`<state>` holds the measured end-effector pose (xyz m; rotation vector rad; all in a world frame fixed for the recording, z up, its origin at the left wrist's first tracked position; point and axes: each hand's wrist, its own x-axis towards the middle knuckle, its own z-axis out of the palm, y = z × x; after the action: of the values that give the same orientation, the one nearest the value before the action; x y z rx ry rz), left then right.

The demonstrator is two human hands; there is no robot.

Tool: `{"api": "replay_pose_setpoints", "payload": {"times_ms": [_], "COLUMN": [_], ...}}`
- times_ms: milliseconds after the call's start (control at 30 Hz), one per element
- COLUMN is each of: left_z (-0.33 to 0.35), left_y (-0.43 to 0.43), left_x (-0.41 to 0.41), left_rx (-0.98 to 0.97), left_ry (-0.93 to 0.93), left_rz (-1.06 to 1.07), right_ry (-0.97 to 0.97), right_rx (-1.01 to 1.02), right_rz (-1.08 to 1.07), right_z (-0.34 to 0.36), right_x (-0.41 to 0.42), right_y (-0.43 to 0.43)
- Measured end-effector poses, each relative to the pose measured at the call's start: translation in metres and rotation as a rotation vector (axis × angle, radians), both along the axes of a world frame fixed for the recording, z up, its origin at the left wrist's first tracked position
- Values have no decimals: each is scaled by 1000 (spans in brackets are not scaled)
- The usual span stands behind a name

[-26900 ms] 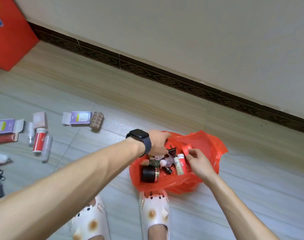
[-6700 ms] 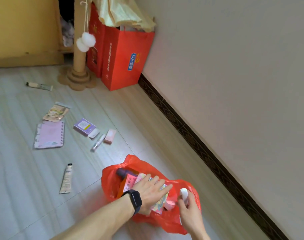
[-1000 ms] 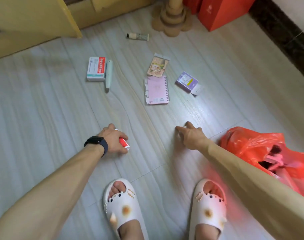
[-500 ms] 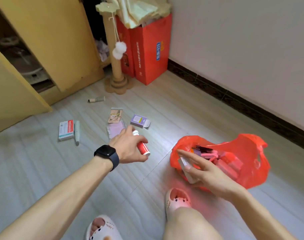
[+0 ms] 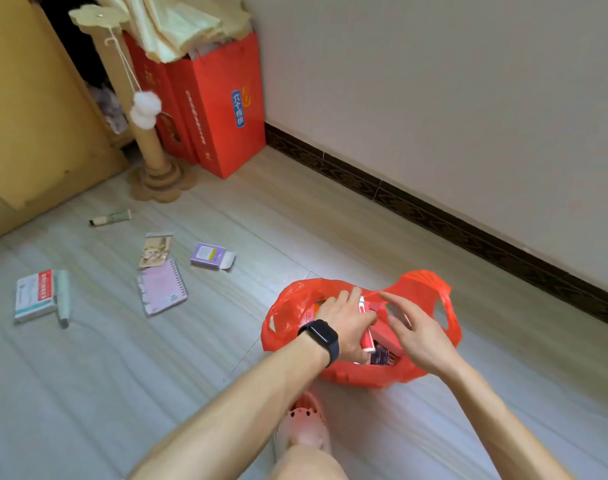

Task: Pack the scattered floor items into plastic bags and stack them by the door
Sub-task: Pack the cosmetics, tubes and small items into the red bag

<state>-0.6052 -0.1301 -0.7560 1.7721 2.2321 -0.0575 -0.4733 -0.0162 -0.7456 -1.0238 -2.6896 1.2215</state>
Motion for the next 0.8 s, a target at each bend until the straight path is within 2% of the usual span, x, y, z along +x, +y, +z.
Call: {"api": "replay_pose_setpoints", "payload": {"times_ms": [67, 200, 267, 333, 467, 600, 800], "left_z": [-21, -47, -47, -39, -9, 19, 42], "left_y": [-3, -20, -27, -34, -55, -99, -200], "left_x": [-2, -16, -24, -35, -70, -117, -186], "left_rx": [-23, -127, -179, -173, -57, -12, -24], "left_ry": [57, 195, 256, 236, 110, 184, 326], "left_rz": [-62, -163, -161, -115, 149, 351, 663], "right_ry": [-83, -635, -708, -657, -418, -153, -40], "right_rx": [128, 390, 414, 402, 462, 487, 521], "right_rz": [80, 280, 311, 317, 374, 457, 676], "right_z": [-16, -32, -33, -28, -4, 25, 48], "right_x": [-2, 0, 2, 2, -16, -61, -163], "right_y": [5, 7, 5, 3, -10, -43, -110]}}
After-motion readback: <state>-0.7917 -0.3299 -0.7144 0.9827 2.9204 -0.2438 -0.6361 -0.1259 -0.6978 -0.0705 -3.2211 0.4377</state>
